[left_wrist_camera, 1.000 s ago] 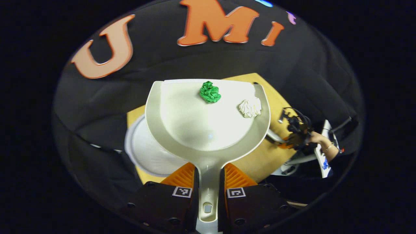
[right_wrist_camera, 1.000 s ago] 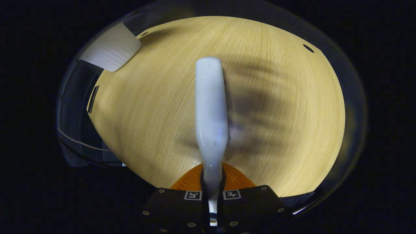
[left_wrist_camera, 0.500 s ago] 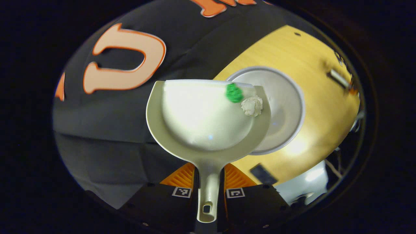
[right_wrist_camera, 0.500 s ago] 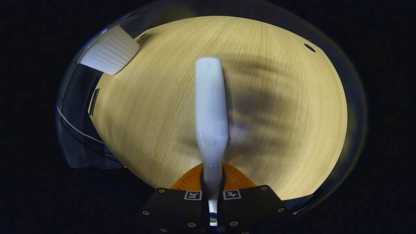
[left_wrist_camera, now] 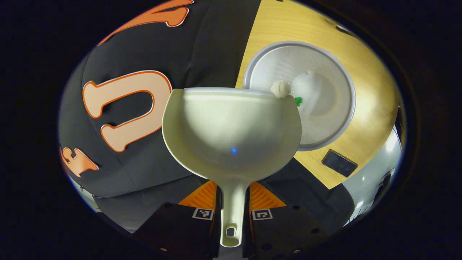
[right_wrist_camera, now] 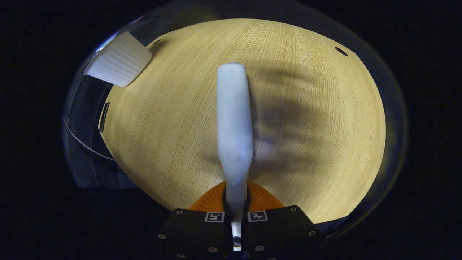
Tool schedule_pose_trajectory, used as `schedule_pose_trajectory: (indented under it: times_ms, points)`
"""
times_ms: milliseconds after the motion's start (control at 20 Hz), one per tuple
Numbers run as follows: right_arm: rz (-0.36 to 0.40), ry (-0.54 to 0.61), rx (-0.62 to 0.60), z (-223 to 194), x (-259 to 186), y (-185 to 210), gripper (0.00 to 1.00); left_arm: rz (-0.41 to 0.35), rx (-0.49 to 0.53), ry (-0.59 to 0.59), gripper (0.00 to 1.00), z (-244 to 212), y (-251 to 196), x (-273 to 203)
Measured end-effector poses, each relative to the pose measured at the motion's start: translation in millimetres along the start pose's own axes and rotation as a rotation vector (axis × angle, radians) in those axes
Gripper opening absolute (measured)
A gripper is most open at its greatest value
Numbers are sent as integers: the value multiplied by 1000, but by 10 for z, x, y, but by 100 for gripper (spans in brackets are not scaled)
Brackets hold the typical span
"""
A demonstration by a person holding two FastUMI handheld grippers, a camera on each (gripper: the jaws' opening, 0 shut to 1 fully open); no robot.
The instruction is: Pick up the small broom and dustpan from the desktop, sweep the trash into the dustpan with the broom, and then empty the trash into the garbage bin.
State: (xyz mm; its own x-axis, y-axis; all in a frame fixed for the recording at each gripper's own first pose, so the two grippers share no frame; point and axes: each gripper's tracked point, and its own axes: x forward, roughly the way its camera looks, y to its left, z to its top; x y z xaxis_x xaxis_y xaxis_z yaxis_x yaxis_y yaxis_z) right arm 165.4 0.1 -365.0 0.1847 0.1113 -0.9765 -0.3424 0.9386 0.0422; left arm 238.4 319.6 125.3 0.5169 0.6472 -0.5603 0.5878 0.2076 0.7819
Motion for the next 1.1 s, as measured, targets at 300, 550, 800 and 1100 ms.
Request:
schedule_pose_trajectory:
  times_ms: [300, 550, 800, 1100]
  points:
    - [6, 2, 11, 0, -26, -37, 9, -151, -144, -30, 24, 10, -306, 77]
    - [9, 14, 30, -9, -41, -92, 9, -250, -430, -126, 25, 138, -324, 7]
    - [18, 5, 44, 18, -74, -101, 9, -178, -571, -303, 24, 625, 8, -309]
    - [38, -81, 53, 198, -337, -243, 9, -373, -638, -582, 24, 2023, -496, -777]
